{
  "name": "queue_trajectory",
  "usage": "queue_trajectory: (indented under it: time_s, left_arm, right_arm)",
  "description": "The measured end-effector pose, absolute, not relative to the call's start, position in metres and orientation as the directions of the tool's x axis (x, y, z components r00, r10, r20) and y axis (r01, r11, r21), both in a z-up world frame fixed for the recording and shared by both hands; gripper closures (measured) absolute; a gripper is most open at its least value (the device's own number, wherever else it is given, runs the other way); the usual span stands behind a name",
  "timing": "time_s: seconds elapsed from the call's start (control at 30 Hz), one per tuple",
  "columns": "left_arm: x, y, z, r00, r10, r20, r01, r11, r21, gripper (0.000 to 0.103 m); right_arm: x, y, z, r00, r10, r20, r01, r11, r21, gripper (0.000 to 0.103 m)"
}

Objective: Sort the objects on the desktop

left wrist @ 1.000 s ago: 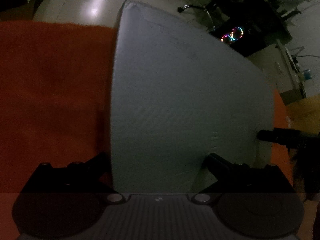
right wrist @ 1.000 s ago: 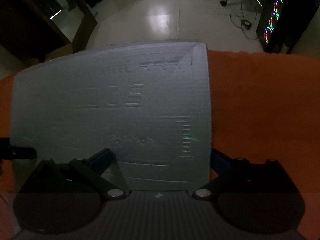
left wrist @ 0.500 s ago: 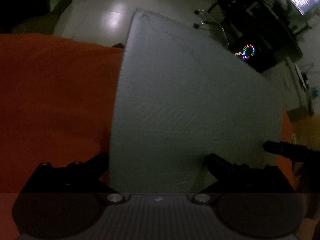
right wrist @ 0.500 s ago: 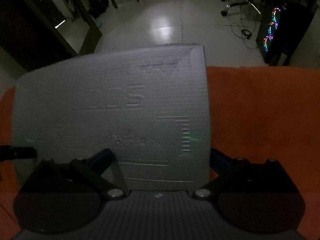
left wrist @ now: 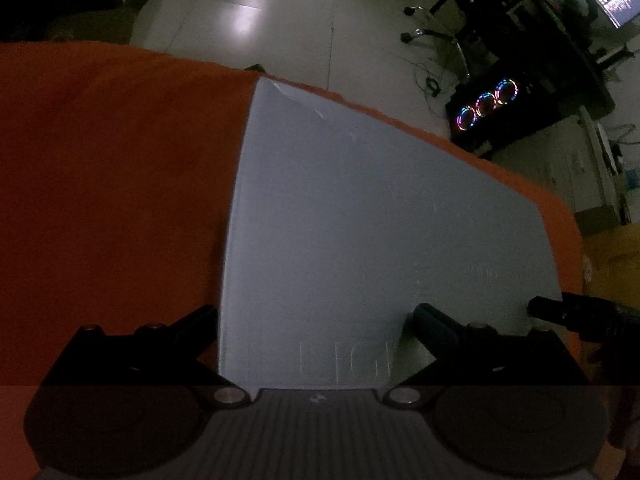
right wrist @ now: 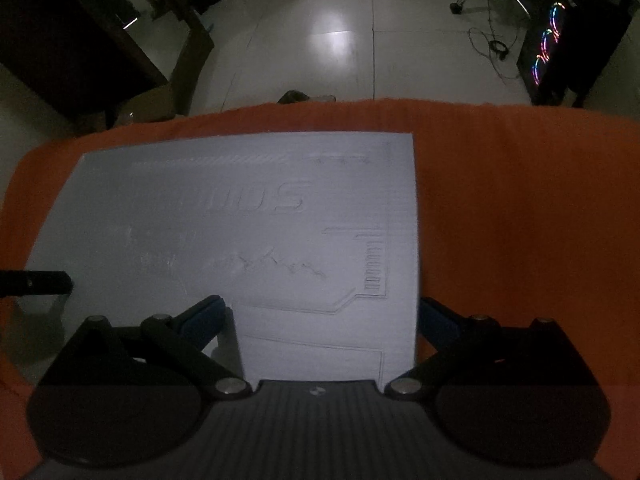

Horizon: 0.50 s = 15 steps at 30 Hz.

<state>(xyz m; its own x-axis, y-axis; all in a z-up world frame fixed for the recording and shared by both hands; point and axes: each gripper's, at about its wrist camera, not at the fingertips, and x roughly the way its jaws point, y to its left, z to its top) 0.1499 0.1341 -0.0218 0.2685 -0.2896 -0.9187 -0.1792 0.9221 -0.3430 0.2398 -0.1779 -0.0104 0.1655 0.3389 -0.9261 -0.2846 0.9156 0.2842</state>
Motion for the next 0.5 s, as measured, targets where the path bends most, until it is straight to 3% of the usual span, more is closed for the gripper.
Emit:
queue_trajectory:
  time_s: [0.27, 0.5]
  left_arm:
    - [0.117, 0.096, -0.014, 0.224, -0.257, -0.940, -0.123, 0.949, -0.289, 0.000]
    - [0.078, 0.068, -0.042, 0.132, -0.223, -0.966, -0.062, 0.971, -0.233, 0.001]
  right_arm:
    - [0.182, -0.187, 0.009, 0.165, 0.315, -0.935, -0.329, 0.911, 0.248, 0.000]
    - [0.141, -0.194, -0.009, 0.138, 0.272, -0.952, -0.352, 0.912, 0.209, 0.001]
